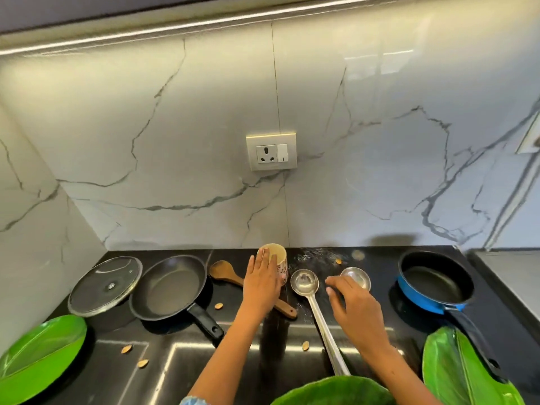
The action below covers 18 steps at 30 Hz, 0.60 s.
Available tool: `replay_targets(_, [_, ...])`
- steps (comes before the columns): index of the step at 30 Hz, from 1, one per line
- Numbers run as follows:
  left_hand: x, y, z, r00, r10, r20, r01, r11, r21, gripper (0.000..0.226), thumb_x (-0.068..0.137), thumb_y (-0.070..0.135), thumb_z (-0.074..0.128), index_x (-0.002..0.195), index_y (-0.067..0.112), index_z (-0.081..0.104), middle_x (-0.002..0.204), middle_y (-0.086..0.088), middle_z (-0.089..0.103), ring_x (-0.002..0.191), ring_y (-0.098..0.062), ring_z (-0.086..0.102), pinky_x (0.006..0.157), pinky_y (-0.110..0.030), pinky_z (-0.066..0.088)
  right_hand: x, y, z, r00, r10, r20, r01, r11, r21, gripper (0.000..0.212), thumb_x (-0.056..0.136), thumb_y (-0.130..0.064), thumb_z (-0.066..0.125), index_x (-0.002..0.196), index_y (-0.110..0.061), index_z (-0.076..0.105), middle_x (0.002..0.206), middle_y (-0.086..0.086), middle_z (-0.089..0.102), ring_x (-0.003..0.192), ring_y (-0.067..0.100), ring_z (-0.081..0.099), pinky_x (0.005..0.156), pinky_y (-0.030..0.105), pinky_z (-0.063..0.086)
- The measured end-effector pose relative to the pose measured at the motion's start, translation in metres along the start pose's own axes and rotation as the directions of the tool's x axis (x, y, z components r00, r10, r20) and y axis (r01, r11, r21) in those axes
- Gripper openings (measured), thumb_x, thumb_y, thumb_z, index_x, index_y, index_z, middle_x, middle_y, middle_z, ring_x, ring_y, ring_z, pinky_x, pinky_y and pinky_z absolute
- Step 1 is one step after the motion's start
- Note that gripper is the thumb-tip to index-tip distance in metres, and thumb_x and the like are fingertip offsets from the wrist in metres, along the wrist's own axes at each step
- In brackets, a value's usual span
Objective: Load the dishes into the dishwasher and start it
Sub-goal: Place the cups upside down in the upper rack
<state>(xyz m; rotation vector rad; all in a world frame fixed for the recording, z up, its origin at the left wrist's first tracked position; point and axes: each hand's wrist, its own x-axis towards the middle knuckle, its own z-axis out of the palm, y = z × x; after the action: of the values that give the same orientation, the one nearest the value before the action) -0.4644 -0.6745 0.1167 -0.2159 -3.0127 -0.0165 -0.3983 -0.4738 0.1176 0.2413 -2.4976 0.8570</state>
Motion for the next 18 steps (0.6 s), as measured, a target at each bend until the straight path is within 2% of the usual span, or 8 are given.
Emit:
replay_targets(3, [0.025, -0.006, 0.005, 0.997, -0.027, 0.067, 0.024, 0.999, 0.043, 0.062, 0.103, 0.039, 0.026, 0.152, 0.009, 0.002, 0.159, -0.013, -0.002, 0.146, -0.026, -0.005, 0.116, -0.04, -0.005, 0.0, 0.002, 0.002, 1.0, -0.003, 0.014, 0.003, 1.0, 0.007, 0.017, 0.08, -0.012, 0.071, 0.092, -0.022, 0.067, 0.089, -0.014, 0.067, 0.069, -0.005, 0.056, 0.057, -0.001, 0.038])
replay_targets(6, [0.044, -0.009, 0.01, 0.992, -0.027, 0.12, 0.023, 0.999, 0.039, 0.064, 0.101, 0.046, 0.027, 0.151, 0.013, 0.006, 0.159, -0.015, 0.0, 0.146, -0.028, -0.001, 0.116, -0.044, 0.001, -0.001, 0.007, 0.004, 0.999, -0.006, 0.038, 0.005, 1.0, 0.018, 0.019, 0.079, -0.013, 0.073, 0.091, -0.026, 0.066, 0.088, -0.019, 0.064, 0.07, -0.006, 0.057, 0.058, 0.004, 0.044])
replay_targets(9, [0.057, -0.01, 0.013, 0.987, -0.031, 0.159, 0.032, 0.999, -0.004, 0.067, 0.098, 0.048, 0.035, 0.151, 0.014, 0.011, 0.158, -0.012, 0.007, 0.145, -0.029, 0.009, 0.113, -0.047, 0.017, -0.003, 0.013, 0.006, 0.998, 0.008, 0.06, -0.01, 1.0, 0.021, 0.021, 0.078, -0.015, 0.074, 0.093, -0.028, 0.065, 0.09, -0.02, 0.064, 0.072, -0.007, 0.058, 0.06, 0.005, 0.046])
replay_targets(12, [0.068, -0.009, 0.013, 0.991, -0.007, 0.132, 0.008, 1.0, -0.009, 0.071, 0.094, 0.049, 0.047, 0.149, 0.013, 0.019, 0.151, -0.015, 0.024, 0.136, -0.032, 0.027, 0.105, -0.042, 0.033, -0.008, 0.02, 0.004, 0.997, 0.029, 0.068, -0.031, 0.999, 0.034, 0.022, 0.08, -0.018, 0.073, 0.094, -0.031, 0.064, 0.092, -0.024, 0.063, 0.073, -0.008, 0.059, 0.059, 0.008, 0.049])
replay_targets(16, [0.069, -0.009, 0.012, 0.994, 0.011, 0.108, -0.016, 0.999, 0.045, 0.071, 0.093, 0.051, 0.047, 0.148, 0.015, 0.022, 0.146, -0.016, 0.028, 0.129, -0.033, 0.033, 0.101, -0.042, 0.034, -0.012, 0.026, -0.005, 0.997, 0.049, 0.054, -0.051, 0.998, 0.033, 0.017, 0.082, -0.02, 0.07, 0.094, -0.031, 0.064, 0.091, -0.025, 0.063, 0.072, -0.009, 0.058, 0.06, 0.005, 0.046])
replay_targets(18, [0.064, -0.006, 0.008, 0.998, 0.037, 0.051, -0.04, 0.998, 0.056, 0.071, 0.09, 0.049, 0.053, 0.146, 0.013, 0.03, 0.143, -0.018, 0.035, 0.126, -0.036, 0.038, 0.098, -0.045, 0.035, -0.014, 0.029, -0.012, 0.997, 0.06, 0.043, -0.061, 0.998, 0.026, 0.015, 0.082, -0.023, 0.065, 0.094, -0.032, 0.064, 0.09, -0.025, 0.063, 0.072, -0.009, 0.056, 0.061, 0.002, 0.043])
